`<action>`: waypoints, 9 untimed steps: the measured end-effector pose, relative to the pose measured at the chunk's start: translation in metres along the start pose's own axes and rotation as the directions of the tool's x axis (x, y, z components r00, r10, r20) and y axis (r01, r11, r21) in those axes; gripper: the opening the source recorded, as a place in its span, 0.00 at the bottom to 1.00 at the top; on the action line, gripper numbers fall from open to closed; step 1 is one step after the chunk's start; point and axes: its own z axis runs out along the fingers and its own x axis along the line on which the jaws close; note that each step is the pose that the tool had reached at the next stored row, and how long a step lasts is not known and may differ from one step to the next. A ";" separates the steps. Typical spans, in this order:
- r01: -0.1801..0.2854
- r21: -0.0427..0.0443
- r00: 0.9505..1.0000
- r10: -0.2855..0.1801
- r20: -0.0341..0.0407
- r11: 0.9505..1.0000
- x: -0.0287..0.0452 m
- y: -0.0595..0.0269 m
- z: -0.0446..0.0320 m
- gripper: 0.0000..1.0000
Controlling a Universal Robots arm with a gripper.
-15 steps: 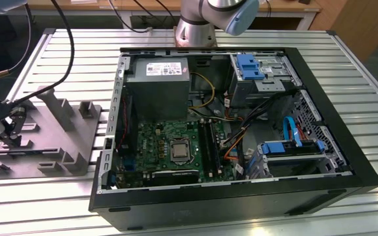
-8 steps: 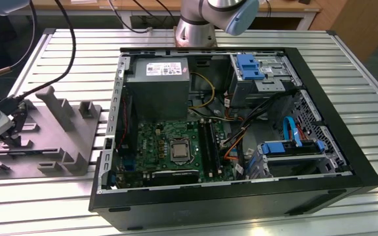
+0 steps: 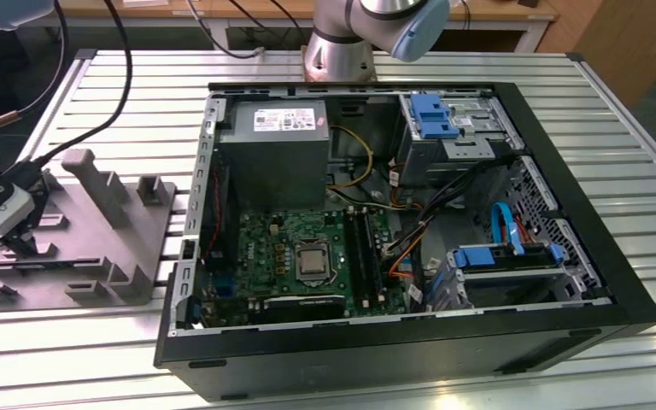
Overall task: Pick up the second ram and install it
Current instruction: 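Pick up the second ram and move it above second insertion slot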
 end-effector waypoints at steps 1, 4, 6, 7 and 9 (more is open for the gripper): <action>0.020 -0.001 1.000 -0.020 -0.001 1.000 0.0000 0.0000 0.0003 0.11; 0.074 -0.002 0.997 -0.074 -0.002 0.997 0.0000 0.0000 0.0011 0.11; 0.109 -0.003 0.994 -0.109 -0.004 0.994 0.0000 -0.0001 0.0016 0.11; 0.128 -0.004 0.992 -0.128 -0.004 0.992 0.0000 -0.0001 0.0019 0.11; 0.164 -0.005 0.986 -0.164 -0.005 0.986 0.0001 -0.0001 0.0024 0.11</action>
